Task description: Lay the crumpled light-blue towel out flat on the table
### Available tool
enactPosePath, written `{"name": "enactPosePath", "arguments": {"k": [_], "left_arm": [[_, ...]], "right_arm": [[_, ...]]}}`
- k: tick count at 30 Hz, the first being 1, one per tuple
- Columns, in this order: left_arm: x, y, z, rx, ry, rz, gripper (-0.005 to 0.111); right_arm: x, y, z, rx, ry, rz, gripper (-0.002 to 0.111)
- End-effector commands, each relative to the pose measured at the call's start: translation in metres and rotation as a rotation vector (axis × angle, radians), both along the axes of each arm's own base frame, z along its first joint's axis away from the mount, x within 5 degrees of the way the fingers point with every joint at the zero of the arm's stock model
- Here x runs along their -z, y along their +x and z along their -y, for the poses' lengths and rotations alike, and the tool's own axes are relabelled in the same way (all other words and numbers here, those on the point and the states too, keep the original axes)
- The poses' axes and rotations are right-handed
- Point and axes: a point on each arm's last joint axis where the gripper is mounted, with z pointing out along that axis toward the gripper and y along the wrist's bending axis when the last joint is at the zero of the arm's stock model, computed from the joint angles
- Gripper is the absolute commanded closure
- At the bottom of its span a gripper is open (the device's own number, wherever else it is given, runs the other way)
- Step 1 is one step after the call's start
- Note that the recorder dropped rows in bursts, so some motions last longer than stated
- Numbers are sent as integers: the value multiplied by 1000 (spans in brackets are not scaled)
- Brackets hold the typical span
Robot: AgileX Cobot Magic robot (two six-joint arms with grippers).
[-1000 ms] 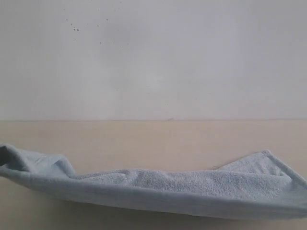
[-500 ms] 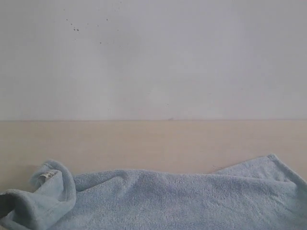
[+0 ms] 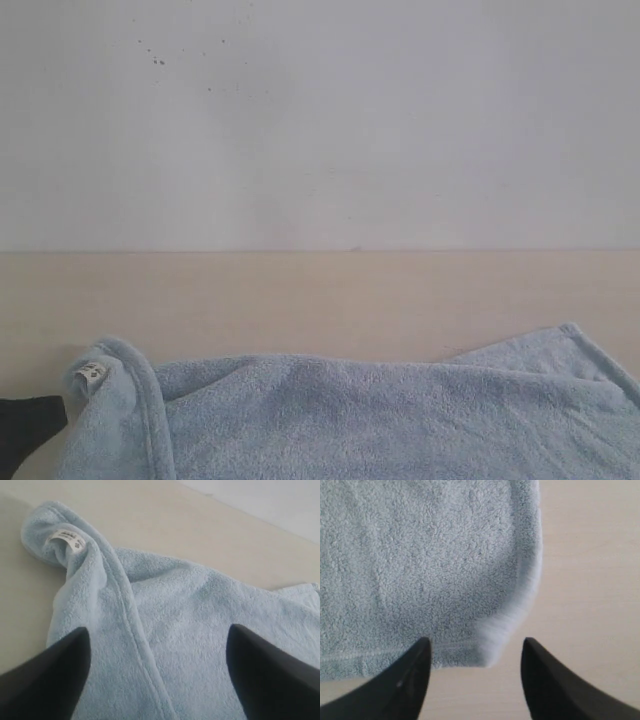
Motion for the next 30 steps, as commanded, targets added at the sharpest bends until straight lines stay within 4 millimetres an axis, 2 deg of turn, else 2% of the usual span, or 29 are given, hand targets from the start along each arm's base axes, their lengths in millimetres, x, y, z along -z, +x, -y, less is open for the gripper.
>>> {"name": "enactPosePath", "arguments": {"k": [1, 5, 9, 12, 13, 14, 16, 17, 18, 19, 22, 26, 30], "left_arm": [[-11, 5, -8, -91, 1, 102, 33], [-35, 10, -8, -107, -31, 203, 33], [-57, 10, 0, 4, 25, 280, 38], [-63, 13, 5, 102, 167, 341, 55], [-62, 14, 6, 134, 230, 364, 64], [-61, 16, 7, 166, 297, 386, 74], [-58, 20, 10, 186, 345, 402, 93], [-57, 23, 10, 179, 347, 402, 103], [-57, 27, 11, 172, 352, 405, 102], [-56, 31, 13, 167, 358, 406, 102], [-53, 49, 23, 204, 408, 387, 102], [-40, 62, 59, 431, 534, 373, 102], [-34, 61, 94, 624, 612, 417, 102]], "right_arm": [[0, 0, 1, -12, -4, 6, 43], [-3, 8, -1, -11, 13, 89, 43], [-13, 23, -6, 18, 78, 242, 43], [-23, 37, -7, 25, 104, 409, 43], [-26, 41, -7, 25, 106, 468, 45], [-28, 47, -7, 26, 110, 515, 49], [-32, 56, -7, 24, 111, 561, 68], [-33, 62, -7, 21, 110, 565, 83], [-32, 70, -7, 15, 106, 562, 100], [-31, 78, -7, 13, 104, 557, 108], [-16, 106, -8, 13, 102, 501, 107], [15, 132, -8, -22, 80, 346, 107], [42, 153, -10, -23, 105, 243, 107]]}}
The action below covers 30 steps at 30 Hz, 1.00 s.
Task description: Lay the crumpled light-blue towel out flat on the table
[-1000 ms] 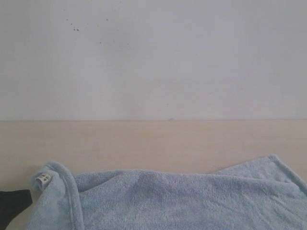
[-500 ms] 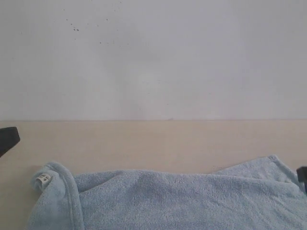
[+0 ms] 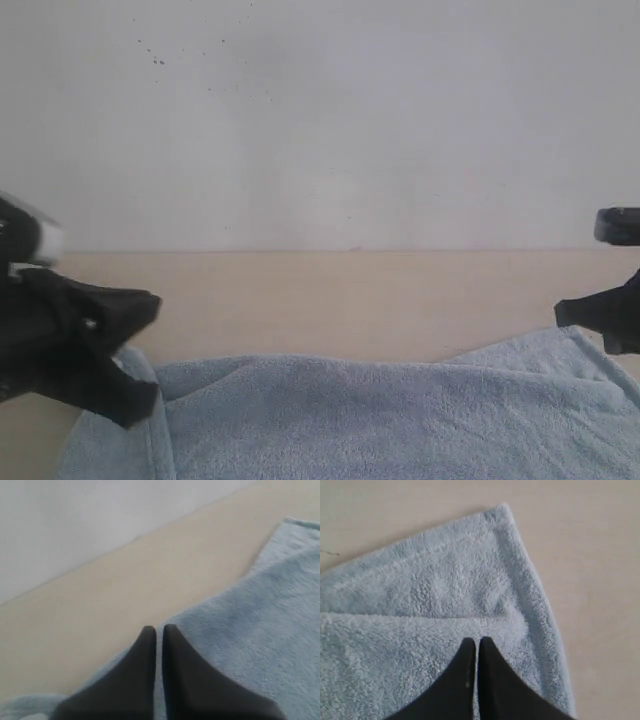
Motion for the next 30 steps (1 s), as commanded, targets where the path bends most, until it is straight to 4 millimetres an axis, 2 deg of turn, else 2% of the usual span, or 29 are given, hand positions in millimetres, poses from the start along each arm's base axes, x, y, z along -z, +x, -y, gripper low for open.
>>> {"name": "enactPosePath", "arguments": {"k": [1, 3, 8, 12, 19, 26, 30], "left_arm": [[5, -2, 34, 169, 89, 16, 102], [9, -6, 43, 207, 98, 5, 102], [9, -6, 44, 211, 98, 5, 102], [9, -6, 44, 211, 98, 5, 102], [9, -6, 44, 211, 98, 5, 102], [9, -6, 44, 211, 98, 5, 102], [9, -6, 44, 211, 98, 5, 102]], "right_arm": [[26, 21, -3, -24, 25, -94, 107], [39, 30, -7, -60, 64, -102, 107], [58, 41, -15, -134, 111, -56, 107], [67, 51, -10, -90, 79, 5, 107], [97, 62, -8, -73, 62, -22, 107], [90, 77, 5, 5, -57, 175, 107], [86, 80, 15, 13, -119, 232, 107]]}}
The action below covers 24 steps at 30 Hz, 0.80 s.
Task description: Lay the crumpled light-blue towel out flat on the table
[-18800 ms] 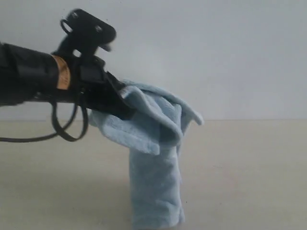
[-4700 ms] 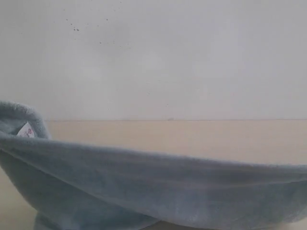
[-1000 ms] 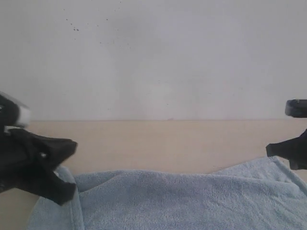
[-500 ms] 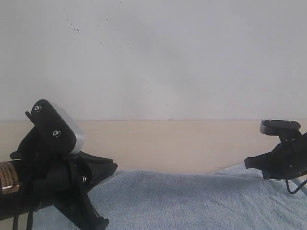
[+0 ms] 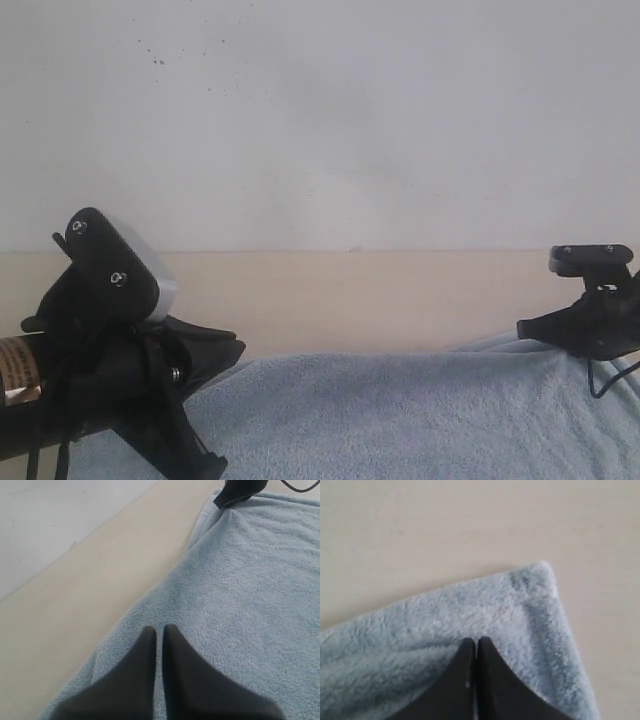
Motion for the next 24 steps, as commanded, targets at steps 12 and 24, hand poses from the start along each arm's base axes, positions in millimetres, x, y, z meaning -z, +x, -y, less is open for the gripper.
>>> {"name": "enactPosePath", "arguments": {"k": [12, 24], "left_arm": [[0, 1, 3, -65, -108, -92, 102], [23, 10, 10, -154, -189, -241, 102]], "right_arm": [[-19, -10, 45, 193, 151, -37, 107], [-22, 1, 41, 53, 74, -46, 107]]}}
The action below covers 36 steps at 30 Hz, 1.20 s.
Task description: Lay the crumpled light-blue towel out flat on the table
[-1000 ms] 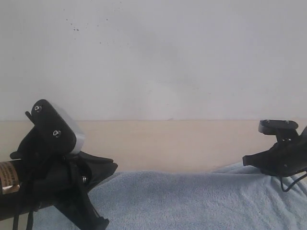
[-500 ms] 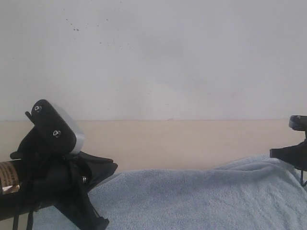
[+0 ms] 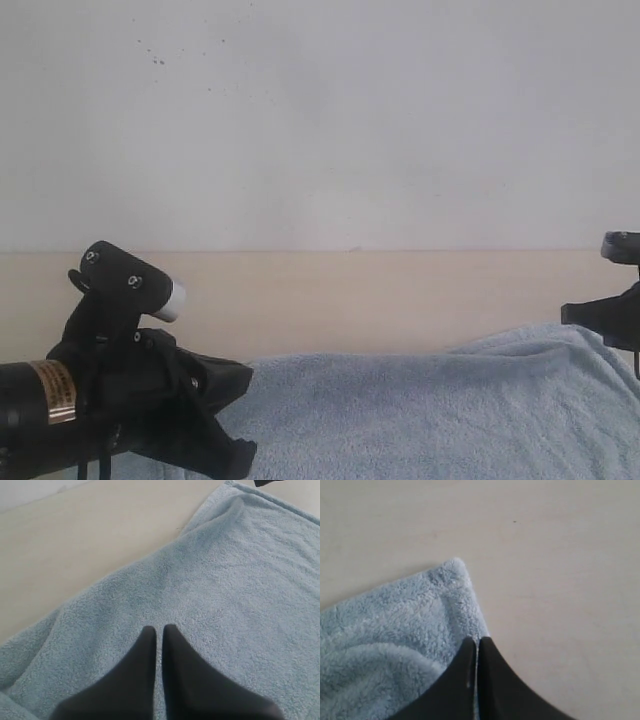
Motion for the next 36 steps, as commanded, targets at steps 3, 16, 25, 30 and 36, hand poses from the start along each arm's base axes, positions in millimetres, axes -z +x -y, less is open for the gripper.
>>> {"name": "enactPosePath", "arguments": {"k": [3, 16, 25, 30, 36], "left_arm": [[-2, 1, 3, 10, -16, 14, 102], [-2, 1, 4, 21, -7, 23, 102], [-2, 1, 4, 21, -7, 23, 102], [-2, 1, 4, 21, -7, 23, 102], [-2, 1, 4, 21, -7, 23, 102]], "right_arm": [[-4, 20, -11, -121, -16, -9, 107], [-4, 35, -34, -247, 25, -60, 107], [19, 37, -31, -256, -8, -82, 107], [24, 41, -25, -230, -50, -45, 107], [23, 44, 8, -135, -90, 2, 107]]}}
